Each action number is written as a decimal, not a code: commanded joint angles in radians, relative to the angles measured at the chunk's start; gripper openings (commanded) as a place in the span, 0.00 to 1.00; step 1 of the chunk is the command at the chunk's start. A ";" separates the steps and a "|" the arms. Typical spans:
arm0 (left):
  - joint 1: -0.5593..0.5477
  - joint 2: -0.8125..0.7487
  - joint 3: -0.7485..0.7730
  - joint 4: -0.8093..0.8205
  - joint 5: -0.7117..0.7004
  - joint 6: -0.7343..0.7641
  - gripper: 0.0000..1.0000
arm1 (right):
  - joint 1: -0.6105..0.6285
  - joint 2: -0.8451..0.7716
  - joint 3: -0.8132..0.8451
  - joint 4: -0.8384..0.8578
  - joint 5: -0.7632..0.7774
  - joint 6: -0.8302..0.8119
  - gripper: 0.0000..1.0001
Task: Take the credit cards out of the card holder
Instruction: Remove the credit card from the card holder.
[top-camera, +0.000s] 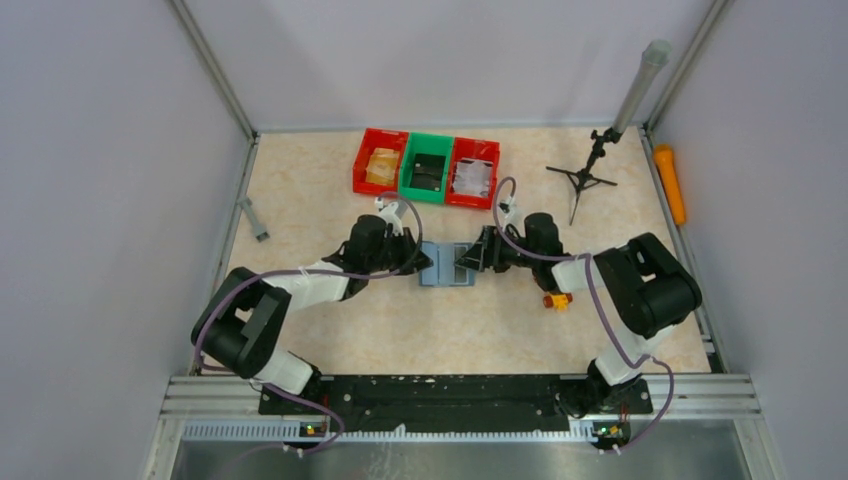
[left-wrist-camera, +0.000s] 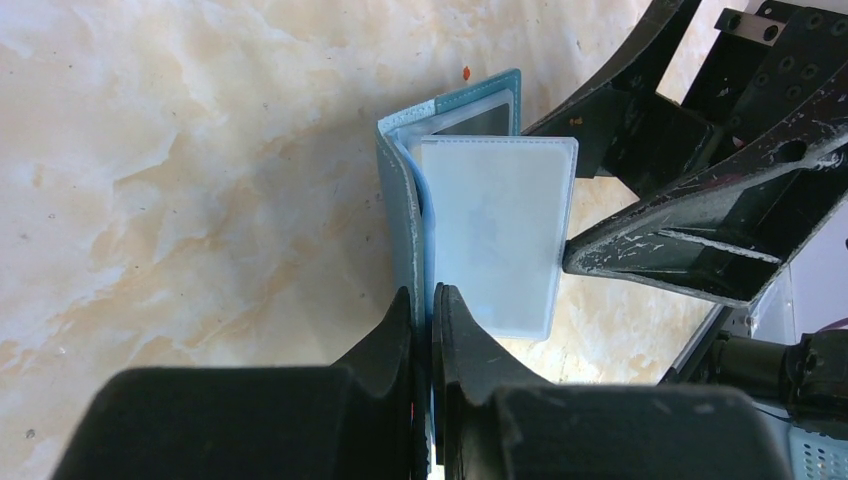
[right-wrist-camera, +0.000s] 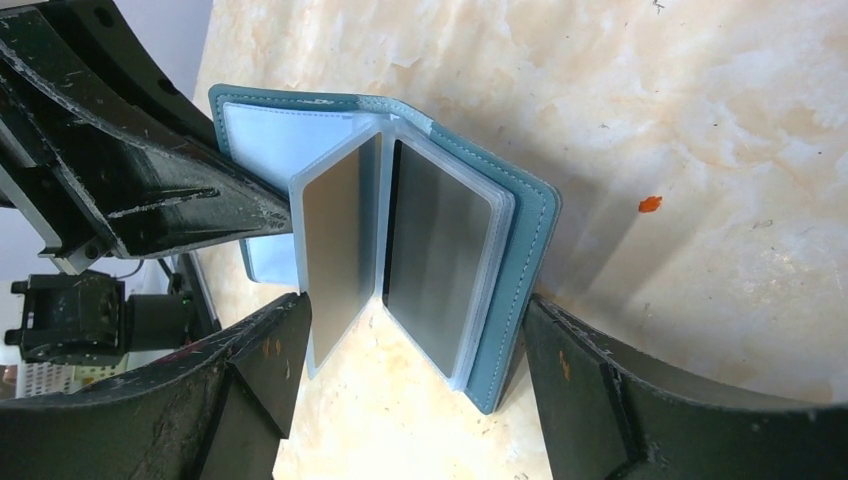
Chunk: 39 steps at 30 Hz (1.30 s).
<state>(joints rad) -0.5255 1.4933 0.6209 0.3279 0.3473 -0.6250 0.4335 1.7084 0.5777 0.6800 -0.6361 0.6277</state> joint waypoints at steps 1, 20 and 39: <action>-0.005 0.019 0.051 0.035 0.034 0.008 0.00 | 0.020 -0.030 0.042 0.001 0.018 -0.028 0.80; -0.006 0.017 0.071 -0.035 -0.015 0.039 0.00 | 0.035 -0.113 0.057 -0.184 0.227 -0.129 0.77; -0.012 0.163 0.215 -0.291 -0.133 0.091 0.26 | 0.039 -0.104 0.076 -0.227 0.236 -0.126 0.66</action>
<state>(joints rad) -0.5270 1.6207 0.7780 0.1173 0.2646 -0.5667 0.4583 1.6035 0.6044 0.4801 -0.4110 0.5159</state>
